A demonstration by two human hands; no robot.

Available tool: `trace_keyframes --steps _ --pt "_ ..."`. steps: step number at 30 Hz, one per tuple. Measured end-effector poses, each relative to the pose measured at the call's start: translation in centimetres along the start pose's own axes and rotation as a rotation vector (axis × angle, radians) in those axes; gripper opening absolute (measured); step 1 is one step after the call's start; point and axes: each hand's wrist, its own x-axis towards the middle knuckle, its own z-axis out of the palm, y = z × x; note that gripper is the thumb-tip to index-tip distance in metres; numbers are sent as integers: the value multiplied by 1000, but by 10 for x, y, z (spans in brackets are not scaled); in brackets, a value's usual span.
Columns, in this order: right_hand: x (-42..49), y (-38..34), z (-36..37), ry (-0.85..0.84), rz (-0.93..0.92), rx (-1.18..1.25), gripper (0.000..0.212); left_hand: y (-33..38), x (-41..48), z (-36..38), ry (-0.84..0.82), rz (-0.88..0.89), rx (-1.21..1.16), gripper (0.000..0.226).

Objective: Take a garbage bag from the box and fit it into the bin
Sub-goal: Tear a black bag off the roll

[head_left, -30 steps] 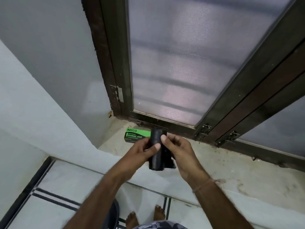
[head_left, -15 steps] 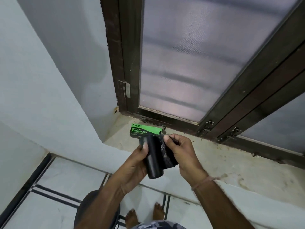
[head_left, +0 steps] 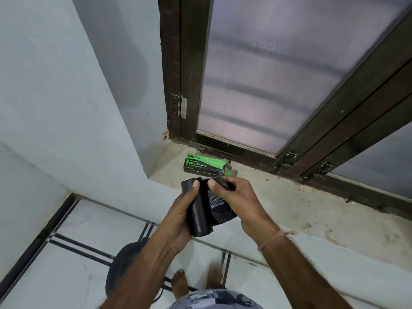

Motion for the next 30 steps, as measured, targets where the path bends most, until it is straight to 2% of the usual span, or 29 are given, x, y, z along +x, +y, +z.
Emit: trace_keyframes --steps 2,8,12,16,18,20,30 --pt "0 3 2 57 4 -46 17 1 -2 0 12 -7 1 62" --pt "-1 3 -8 174 64 32 21 -2 -2 -11 63 -21 -28 45" --pt "1 -1 -8 189 43 106 29 -5 -3 -12 75 -33 -31 46" --pt "-7 -3 -8 8 50 70 38 -5 -7 -9 29 -32 -18 44" --pt "-11 -2 -6 -76 11 -14 31 -5 -8 -10 11 -26 -14 41" --pt "-11 -1 -3 -52 -20 -58 22 -5 -9 -12 3 -21 -16 42" --pt "-6 0 -2 113 -2 -48 17 -8 -6 -23 47 2 -48 62"
